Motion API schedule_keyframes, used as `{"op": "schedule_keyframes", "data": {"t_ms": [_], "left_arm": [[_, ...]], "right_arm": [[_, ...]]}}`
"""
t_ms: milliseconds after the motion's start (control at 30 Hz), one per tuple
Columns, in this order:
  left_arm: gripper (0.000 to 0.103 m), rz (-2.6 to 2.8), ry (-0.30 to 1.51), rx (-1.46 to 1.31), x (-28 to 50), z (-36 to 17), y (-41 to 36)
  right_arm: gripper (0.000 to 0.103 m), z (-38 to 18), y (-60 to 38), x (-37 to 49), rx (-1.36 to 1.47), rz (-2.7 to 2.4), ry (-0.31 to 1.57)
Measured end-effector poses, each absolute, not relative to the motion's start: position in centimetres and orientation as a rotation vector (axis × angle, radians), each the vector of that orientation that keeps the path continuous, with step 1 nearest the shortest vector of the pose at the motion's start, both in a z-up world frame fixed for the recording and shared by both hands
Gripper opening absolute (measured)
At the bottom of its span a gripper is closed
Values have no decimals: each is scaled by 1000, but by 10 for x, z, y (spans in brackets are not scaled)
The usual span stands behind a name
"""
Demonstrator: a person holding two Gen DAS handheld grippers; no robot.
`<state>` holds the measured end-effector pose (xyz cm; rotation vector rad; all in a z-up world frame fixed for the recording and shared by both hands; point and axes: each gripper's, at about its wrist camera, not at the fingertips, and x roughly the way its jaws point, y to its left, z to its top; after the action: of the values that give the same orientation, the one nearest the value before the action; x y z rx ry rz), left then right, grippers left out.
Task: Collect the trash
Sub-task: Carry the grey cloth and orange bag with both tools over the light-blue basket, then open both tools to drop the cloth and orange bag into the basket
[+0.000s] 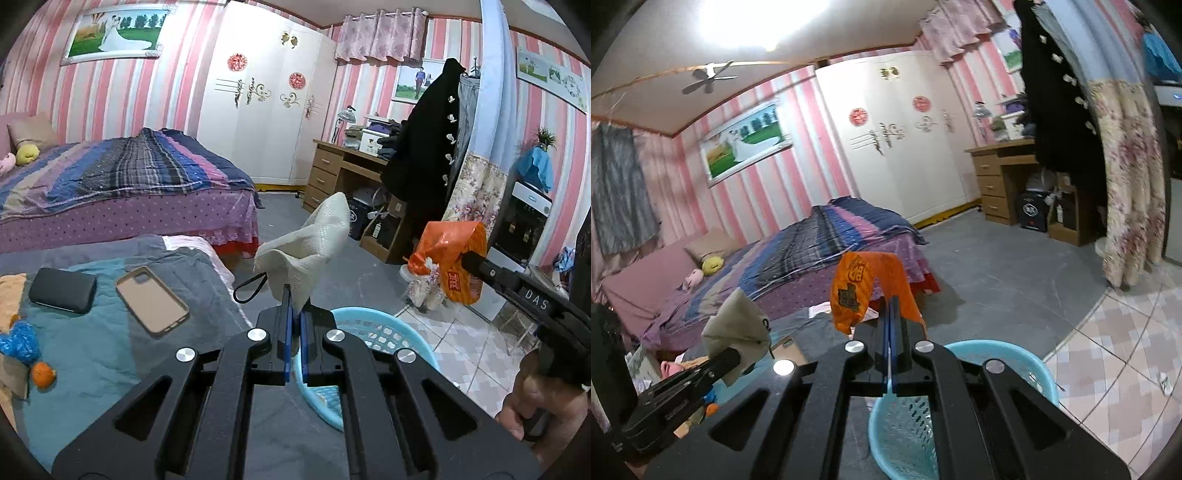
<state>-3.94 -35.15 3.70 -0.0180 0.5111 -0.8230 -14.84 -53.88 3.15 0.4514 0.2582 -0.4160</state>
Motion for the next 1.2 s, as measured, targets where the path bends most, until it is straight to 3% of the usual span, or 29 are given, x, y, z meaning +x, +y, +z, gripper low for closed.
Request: {"op": "schedule_keyframes", "data": {"t_ms": [533, 600, 633, 667, 933, 967, 1000, 1033, 1200], "left_arm": [[2, -914, 610, 7, -52, -3, -419], [2, -912, 612, 2, -52, -4, -421], [2, -911, 615, -2, -52, -6, -421], [2, -910, 620, -4, -52, -7, -422], [3, -938, 662, 28, -54, -16, -437], [17, -952, 678, 26, -54, -17, -439], [41, -961, 686, 16, -53, -18, -439], [49, -962, 676, -2, -54, -17, -437], [53, -945, 636, -15, -53, -6, -424]], "right_arm": [[3, 9, -582, -153, 539, -506, 343], [25, 8, -583, -153, 552, -517, 348], [63, 7, -583, -155, 554, -527, 339], [72, 6, -582, -156, 553, -528, 329], [72, 7, -588, -167, 565, -548, 277], [72, 7, -589, -167, 565, -548, 275], [72, 7, -590, -168, 564, -551, 271], [72, 7, -590, -169, 566, -552, 267], [72, 10, -588, -169, 569, -537, 241]]}}
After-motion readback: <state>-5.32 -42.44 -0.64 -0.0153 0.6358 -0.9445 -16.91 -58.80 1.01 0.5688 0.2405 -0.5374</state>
